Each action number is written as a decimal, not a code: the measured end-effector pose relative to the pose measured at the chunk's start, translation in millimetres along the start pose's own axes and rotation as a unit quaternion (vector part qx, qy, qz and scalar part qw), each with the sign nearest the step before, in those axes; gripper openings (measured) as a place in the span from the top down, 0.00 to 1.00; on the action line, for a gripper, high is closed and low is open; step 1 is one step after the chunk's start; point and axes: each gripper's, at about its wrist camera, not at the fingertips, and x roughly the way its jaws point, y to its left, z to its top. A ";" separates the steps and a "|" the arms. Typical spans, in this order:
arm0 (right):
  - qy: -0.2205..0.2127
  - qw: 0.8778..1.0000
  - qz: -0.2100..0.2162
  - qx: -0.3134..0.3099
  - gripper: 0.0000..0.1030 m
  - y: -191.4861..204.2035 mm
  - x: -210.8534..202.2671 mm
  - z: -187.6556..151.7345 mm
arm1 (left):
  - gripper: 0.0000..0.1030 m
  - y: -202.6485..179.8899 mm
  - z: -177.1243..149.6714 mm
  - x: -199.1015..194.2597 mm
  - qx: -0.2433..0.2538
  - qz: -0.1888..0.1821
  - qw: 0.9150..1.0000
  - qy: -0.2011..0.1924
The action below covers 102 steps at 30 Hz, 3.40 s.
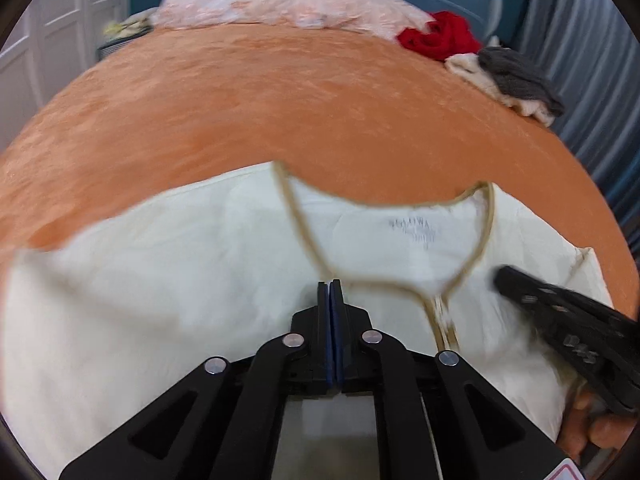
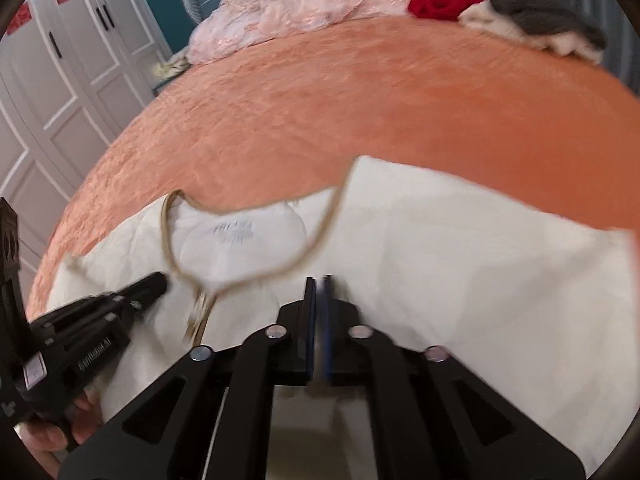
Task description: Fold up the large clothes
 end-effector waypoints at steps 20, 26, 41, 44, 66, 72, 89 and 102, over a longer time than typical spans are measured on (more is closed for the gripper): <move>0.038 0.973 0.006 0.229 0.18 -163.1 -311.9 -325.0 | 0.26 167.2 -299.5 -265.0 -0.237 0.007 0.969 0.074; 0.017 0.954 0.067 0.292 0.24 -147.4 -290.7 -328.4 | 0.26 143.3 -294.7 -255.4 -0.245 -0.034 0.967 0.065; 0.028 0.982 0.072 0.172 0.96 -112.9 -363.1 -328.1 | 0.93 105.9 -299.8 -341.6 -0.163 -0.033 0.985 0.035; 0.078 0.989 0.064 0.112 0.96 -98.2 -392.2 -353.2 | 0.94 100.2 -325.9 -375.2 -0.144 -0.025 0.988 0.050; -0.110 0.990 0.077 0.049 0.96 -72.3 -467.3 -228.0 | 0.87 70.7 -234.1 -463.1 -0.091 0.012 0.992 -0.091; -0.125 0.979 0.088 0.132 0.92 -91.6 -410.8 -191.8 | 0.82 83.4 -196.2 -428.7 -0.113 0.028 0.988 -0.098; -0.118 0.967 0.112 0.194 0.60 -110.0 -357.2 -166.4 | 0.81 104.7 -143.7 -318.8 -0.050 -0.009 0.997 0.051; -0.083 0.977 0.093 0.172 0.54 -103.5 -323.6 -173.9 | 0.60 135.8 -106.5 -306.7 -0.057 0.049 0.997 0.025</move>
